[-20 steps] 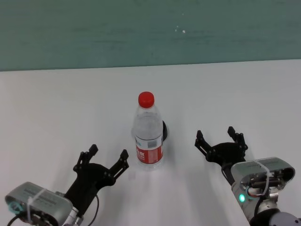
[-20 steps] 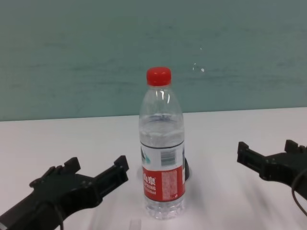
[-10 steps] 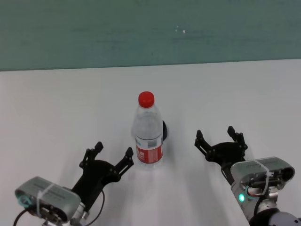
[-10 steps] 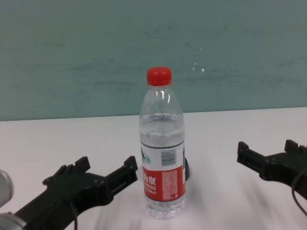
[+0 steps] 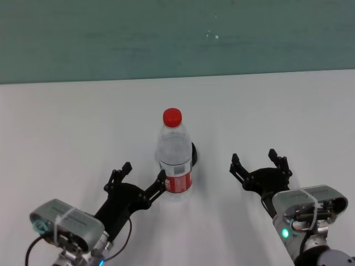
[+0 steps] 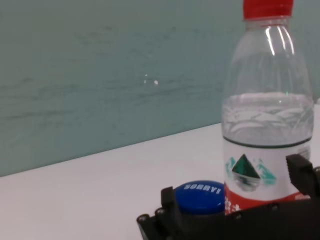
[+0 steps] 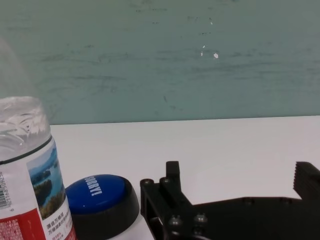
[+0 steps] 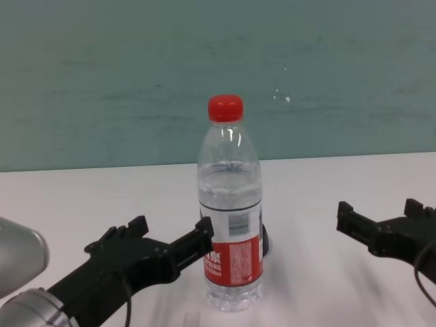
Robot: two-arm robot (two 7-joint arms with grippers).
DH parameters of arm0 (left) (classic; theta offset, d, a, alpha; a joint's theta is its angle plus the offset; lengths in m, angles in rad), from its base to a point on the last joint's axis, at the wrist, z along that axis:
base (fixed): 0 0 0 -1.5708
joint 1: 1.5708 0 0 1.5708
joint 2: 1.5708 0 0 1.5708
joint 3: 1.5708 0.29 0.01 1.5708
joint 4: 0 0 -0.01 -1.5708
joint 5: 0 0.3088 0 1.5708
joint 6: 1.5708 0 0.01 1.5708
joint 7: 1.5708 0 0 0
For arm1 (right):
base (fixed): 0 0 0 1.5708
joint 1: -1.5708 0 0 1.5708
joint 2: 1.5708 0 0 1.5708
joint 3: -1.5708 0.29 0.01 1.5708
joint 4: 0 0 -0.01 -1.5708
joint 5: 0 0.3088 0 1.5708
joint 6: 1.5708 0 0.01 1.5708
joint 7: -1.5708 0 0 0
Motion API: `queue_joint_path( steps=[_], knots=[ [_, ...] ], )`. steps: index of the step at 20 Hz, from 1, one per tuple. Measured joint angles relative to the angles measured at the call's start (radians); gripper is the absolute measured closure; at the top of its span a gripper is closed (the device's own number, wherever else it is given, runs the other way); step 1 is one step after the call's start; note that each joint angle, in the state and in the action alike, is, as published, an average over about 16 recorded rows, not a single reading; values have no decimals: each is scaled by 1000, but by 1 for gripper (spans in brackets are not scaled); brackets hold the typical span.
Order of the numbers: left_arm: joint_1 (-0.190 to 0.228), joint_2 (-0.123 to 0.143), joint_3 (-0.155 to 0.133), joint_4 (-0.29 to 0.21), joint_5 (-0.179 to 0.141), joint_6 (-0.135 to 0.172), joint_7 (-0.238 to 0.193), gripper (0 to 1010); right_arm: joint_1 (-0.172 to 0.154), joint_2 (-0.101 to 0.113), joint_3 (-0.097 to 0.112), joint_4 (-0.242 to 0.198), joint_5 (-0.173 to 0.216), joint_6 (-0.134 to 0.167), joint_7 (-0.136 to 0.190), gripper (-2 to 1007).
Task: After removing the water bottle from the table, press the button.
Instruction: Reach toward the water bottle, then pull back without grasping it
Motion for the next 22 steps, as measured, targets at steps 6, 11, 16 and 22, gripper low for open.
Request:
queue_joint_path(
  steps=[6,11,16,22],
  knots=[
    [-24,2,10,21,-6,1,-7,7,0,0,0,0,0,0,0,3],
    [-36,4,13,30,-11,3,-8,7,0,0,0,0,0,0,0,3],
    [-30,8,7,24,-16,7,-3,7,0,0,0,0,0,0,0,3],
    [11,15,-20,-11,-18,12,20,7,0,0,0,0,0,0,0,3]
  ],
)
